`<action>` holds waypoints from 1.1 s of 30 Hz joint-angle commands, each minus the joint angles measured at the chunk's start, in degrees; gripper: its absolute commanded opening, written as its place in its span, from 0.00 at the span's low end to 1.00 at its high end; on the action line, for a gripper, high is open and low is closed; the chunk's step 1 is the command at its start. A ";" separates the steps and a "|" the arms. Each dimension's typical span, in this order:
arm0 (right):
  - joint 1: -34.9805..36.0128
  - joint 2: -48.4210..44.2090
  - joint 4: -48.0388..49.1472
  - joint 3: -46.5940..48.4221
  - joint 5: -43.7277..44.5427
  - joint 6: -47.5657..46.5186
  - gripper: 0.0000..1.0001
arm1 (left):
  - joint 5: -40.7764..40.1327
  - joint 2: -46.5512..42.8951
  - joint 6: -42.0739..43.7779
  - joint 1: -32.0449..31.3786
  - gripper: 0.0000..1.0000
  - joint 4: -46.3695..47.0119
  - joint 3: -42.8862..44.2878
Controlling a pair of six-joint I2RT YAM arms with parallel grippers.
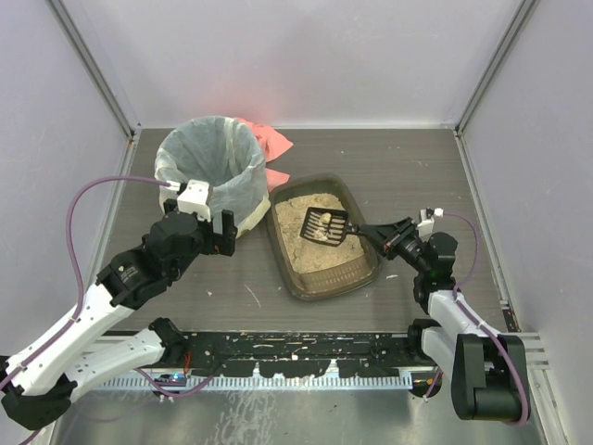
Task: Clean the litter box
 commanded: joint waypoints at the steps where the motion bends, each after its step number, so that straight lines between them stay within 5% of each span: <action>1: -2.40 -1.44 1.53 1.28 -0.29 -0.05 0.01 | 0.55 -0.13 0.93 0.12 0.98 2.90 2.05; 5: 1.92 -0.14 3.83 2.26 -0.57 -0.47 0.01 | -0.17 -0.94 0.69 0.13 0.98 3.07 1.52; 16: -3.01 -1.84 1.47 0.99 -0.22 -0.15 0.01 | -0.85 -1.46 1.17 0.16 0.98 1.26 2.75; 20: 1.64 0.47 3.32 3.74 -1.98 -1.45 0.01 | -1.79 -2.45 1.14 0.17 0.98 1.30 2.13; 33: 0.51 -1.05 2.89 2.39 0.14 0.08 0.01 | -2.70 -3.41 -0.16 0.15 0.98 -0.56 1.58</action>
